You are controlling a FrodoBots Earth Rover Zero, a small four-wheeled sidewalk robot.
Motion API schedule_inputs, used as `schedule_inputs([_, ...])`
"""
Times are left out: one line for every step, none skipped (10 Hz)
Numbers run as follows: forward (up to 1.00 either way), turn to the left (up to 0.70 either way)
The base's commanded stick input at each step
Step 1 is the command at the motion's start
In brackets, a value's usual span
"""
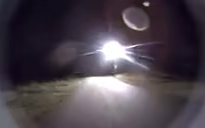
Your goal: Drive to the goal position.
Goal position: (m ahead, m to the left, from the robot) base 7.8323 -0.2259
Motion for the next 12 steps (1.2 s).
schedule_inputs([1.00,0.07])
schedule_inputs([1.00,0.09])
schedule_inputs([1.00,0.07])
schedule_inputs([1.00,0.06])
schedule_inputs([1.00,0.05])
schedule_inputs([1.00,0.05])
schedule_inputs([1.00,0.06])
schedule_inputs([1.00,0.14])
schedule_inputs([1.00,0.13])
schedule_inputs([1.00,0.11])
schedule_inputs([1.00,0.10])
schedule_inputs([1.00,0.10])
